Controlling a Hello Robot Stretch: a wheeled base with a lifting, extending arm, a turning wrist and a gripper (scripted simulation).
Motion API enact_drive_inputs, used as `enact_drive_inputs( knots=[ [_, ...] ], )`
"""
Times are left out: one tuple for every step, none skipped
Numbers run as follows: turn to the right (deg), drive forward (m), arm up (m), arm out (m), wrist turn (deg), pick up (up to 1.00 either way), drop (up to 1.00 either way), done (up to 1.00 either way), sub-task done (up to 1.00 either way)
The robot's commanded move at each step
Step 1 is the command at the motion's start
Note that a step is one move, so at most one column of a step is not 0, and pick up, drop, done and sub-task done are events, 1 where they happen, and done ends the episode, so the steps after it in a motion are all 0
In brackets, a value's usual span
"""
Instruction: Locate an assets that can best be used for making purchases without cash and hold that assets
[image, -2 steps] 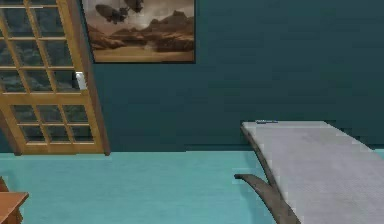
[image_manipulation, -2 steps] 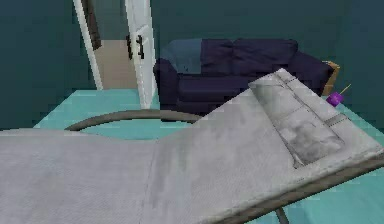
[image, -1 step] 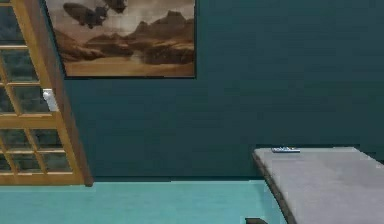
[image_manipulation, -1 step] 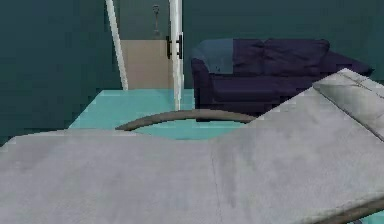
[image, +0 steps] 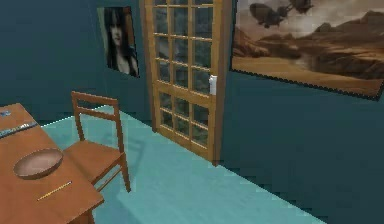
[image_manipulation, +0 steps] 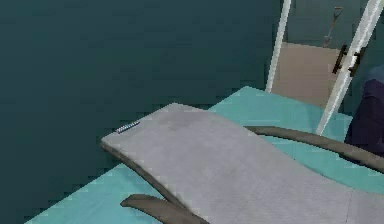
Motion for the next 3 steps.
enact_drive_inputs(
  knots=[
    [0.0, 0.3, 0.0, 0.0, 0.0, 0.0, 0.0, 0.0, 0.0],
    [-15.0, 0.0, 0.0, 0.0, 0.0, 0.0, 0.0, 0.0, 0.0],
    [0.0, 1.0, 0.0, 0.0, 0.0, 0.0, 0.0, 0.0, 0.0]
  ],
)
